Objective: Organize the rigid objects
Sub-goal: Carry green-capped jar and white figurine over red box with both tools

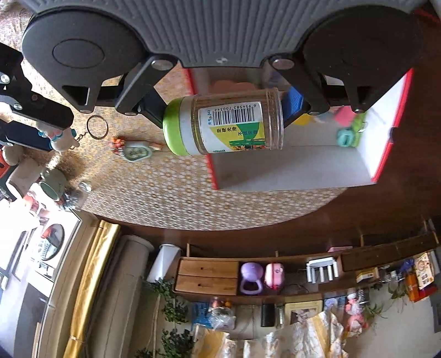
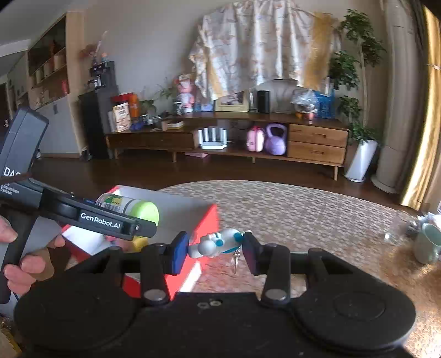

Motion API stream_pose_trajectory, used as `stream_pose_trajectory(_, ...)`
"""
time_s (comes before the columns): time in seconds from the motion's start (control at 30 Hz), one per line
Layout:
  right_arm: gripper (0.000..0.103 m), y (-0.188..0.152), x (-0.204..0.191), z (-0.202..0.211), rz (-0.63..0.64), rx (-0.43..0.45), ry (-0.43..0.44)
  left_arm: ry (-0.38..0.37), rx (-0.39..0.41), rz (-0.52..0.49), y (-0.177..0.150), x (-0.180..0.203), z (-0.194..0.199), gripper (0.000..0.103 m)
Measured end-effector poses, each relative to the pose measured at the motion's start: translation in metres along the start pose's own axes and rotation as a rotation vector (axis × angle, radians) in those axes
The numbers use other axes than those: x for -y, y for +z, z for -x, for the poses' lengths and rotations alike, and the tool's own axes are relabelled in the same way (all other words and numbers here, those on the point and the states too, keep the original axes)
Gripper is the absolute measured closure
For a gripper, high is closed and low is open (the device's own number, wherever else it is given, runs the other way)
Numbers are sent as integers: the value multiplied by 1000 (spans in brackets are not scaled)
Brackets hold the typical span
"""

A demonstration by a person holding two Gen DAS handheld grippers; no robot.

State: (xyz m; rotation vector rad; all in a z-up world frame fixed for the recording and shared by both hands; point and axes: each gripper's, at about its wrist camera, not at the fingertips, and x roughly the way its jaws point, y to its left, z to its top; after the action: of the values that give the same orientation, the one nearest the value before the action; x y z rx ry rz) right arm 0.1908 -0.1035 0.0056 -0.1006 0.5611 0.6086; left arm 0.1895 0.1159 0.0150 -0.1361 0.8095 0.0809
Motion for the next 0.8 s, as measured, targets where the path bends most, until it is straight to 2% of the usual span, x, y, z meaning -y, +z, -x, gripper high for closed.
stream_pose_trajectory(0.47,61,12,-68,-63,62,-77,90,73,-26,23,-11,-86,6,18)
stream_pose_trajectory(0.8,61,7,-93,-121,101,-158,101,117,-80,-2,-15,-124,-18,18)
